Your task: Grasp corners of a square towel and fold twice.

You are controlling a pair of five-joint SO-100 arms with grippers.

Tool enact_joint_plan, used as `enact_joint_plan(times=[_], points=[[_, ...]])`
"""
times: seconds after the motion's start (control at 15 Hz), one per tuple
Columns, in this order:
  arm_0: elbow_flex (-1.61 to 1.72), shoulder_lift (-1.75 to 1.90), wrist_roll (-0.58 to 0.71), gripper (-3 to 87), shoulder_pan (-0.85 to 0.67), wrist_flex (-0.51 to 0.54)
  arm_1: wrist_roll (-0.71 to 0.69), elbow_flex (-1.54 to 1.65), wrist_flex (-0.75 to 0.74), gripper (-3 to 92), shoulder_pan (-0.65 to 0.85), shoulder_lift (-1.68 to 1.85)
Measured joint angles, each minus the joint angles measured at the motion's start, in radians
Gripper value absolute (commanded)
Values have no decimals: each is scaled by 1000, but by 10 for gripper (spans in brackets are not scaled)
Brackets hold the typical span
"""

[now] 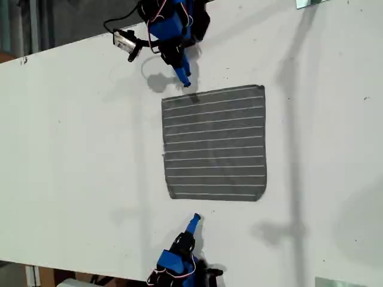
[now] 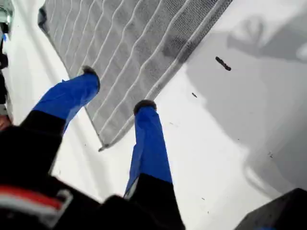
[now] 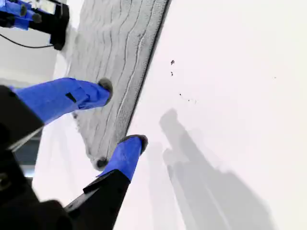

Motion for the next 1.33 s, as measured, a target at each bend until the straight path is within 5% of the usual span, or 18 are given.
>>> enact_joint_plan(times=[0.13, 0.27, 0.33, 0.53, 0.8, 1.0, 1.33], points=[[0, 2, -124, 110, -51, 0, 43, 0, 0, 46, 72, 0], [0, 2, -548, 141, -71, 0, 48, 0, 18, 61, 89, 0], [0, 2, -634, 150, -71, 0, 48, 0, 21, 106, 100, 0], [0, 0, -684, 173, -61, 0, 41, 0, 9, 174, 66, -5], [0, 0, -661, 209, -66, 0, -276, -362, -123, 231, 206, -523], [0, -3, -652, 215, -63, 0, -193, -687, -216, 244, -64, -1238], [0, -3, -607, 218, -63, 0, 284, -701, -155, 264, -601, -1169]])
